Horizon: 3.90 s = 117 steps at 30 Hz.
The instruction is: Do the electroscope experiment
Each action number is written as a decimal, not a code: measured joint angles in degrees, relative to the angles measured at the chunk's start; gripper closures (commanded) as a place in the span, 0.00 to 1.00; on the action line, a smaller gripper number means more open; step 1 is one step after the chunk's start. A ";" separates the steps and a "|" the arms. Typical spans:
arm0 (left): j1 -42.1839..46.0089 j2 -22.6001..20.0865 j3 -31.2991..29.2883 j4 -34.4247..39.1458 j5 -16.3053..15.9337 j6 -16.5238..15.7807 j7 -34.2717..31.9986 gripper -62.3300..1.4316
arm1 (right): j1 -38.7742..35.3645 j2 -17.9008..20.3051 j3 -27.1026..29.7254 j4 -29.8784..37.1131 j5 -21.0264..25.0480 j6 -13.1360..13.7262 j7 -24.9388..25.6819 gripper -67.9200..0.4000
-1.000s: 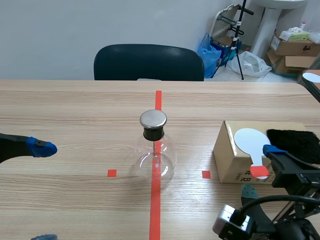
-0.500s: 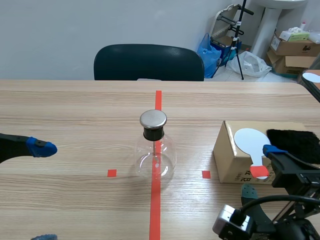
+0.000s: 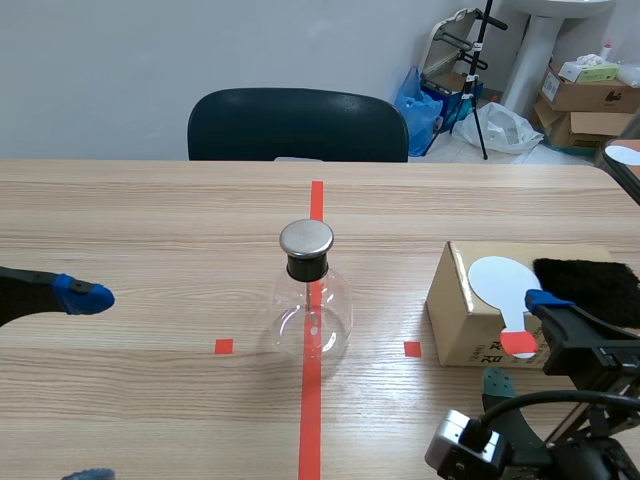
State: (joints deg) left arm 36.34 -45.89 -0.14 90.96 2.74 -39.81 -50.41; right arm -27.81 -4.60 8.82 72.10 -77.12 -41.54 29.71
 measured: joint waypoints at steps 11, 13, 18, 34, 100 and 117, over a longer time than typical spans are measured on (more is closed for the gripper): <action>0.00 0.00 0.00 0.00 0.00 0.00 0.81 0.00 | 0.00 0.02 0.00 0.00 0.00 0.00 -0.20 0.00; 0.00 0.00 0.00 0.00 0.02 0.00 1.90 0.00 | 0.00 0.02 0.00 0.00 0.00 0.00 -0.20 0.00; 0.00 0.00 0.00 0.00 0.02 0.00 1.95 0.00 | -0.09 0.02 0.00 0.00 0.00 -0.02 -0.24 0.00; 0.00 2.62 0.00 -0.02 -10.67 0.04 9.94 0.00 | -16.85 4.24 0.00 7.61 14.64 0.00 4.85 0.00; 6.82 11.30 -2.27 23.47 -21.00 24.15 43.50 0.00 | -25.11 30.82 9.86 47.47 96.61 67.06 -21.22 0.00; 6.82 11.30 -2.27 23.47 -20.98 24.15 43.50 0.00 | -25.09 30.99 8.81 47.47 93.94 67.10 -18.67 0.00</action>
State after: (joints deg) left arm 43.16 -34.59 -2.42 114.43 -18.24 -15.66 -6.92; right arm -52.90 26.39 17.63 119.57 16.82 25.56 11.05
